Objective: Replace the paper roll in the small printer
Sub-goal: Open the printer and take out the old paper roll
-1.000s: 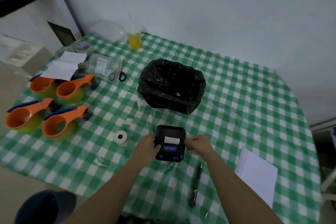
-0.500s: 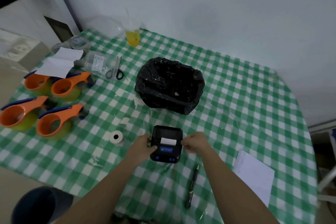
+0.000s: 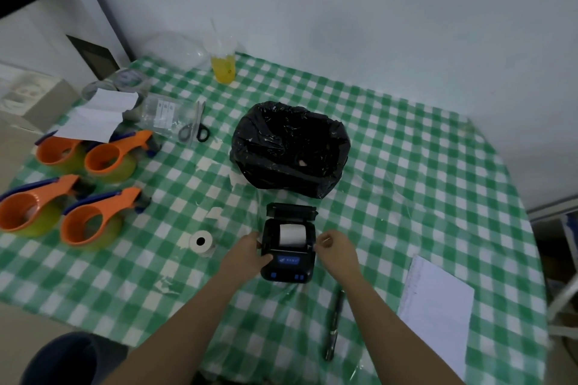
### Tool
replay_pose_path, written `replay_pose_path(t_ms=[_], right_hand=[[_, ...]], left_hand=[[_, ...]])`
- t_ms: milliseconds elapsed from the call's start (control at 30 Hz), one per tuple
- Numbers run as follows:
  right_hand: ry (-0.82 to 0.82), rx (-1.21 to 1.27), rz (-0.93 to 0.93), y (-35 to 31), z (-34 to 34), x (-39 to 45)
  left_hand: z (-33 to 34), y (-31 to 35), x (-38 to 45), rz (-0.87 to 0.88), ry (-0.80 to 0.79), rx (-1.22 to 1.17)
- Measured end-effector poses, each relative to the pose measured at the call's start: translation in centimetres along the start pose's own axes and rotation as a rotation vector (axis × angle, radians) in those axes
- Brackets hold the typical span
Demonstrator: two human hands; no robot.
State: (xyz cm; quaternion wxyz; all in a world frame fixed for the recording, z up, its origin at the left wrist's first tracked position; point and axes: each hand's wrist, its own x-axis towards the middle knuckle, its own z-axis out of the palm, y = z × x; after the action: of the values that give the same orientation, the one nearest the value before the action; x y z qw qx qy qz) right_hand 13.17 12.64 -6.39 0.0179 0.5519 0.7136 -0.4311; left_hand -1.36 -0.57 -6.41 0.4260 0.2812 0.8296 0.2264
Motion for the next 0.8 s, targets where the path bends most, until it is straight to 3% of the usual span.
replay_pose_path(t_ms=[167, 333, 467, 667, 800], right_hand=[[0.140, -0.061, -0.181, -0.5, 2.3, -0.9], [0.128, -0.088, -0.146, -0.9, 3.2, -0.7], [0.136, -0.092, -0.308, -1.2, 1.9, -1.7], [0.126, 0.436, -0.249, -4.2, -1.6, -3.8], [0.237, 0.606, -0.350, -7.8, -3.9, -4.5]], left_hand=[[-0.1, -0.2, 0.0, 0.015, 0.008, 0.052], [-0.9, -0.2, 0.0, 0.047, 0.059, 0.052], [-2.2, 0.2, -0.2, 0.103, 0.137, 0.020], [-4.2, 1.9, -0.4, 0.212, 0.220, -0.048], [-5.4, 2.9, -0.2, 0.258, 0.266, -0.061]])
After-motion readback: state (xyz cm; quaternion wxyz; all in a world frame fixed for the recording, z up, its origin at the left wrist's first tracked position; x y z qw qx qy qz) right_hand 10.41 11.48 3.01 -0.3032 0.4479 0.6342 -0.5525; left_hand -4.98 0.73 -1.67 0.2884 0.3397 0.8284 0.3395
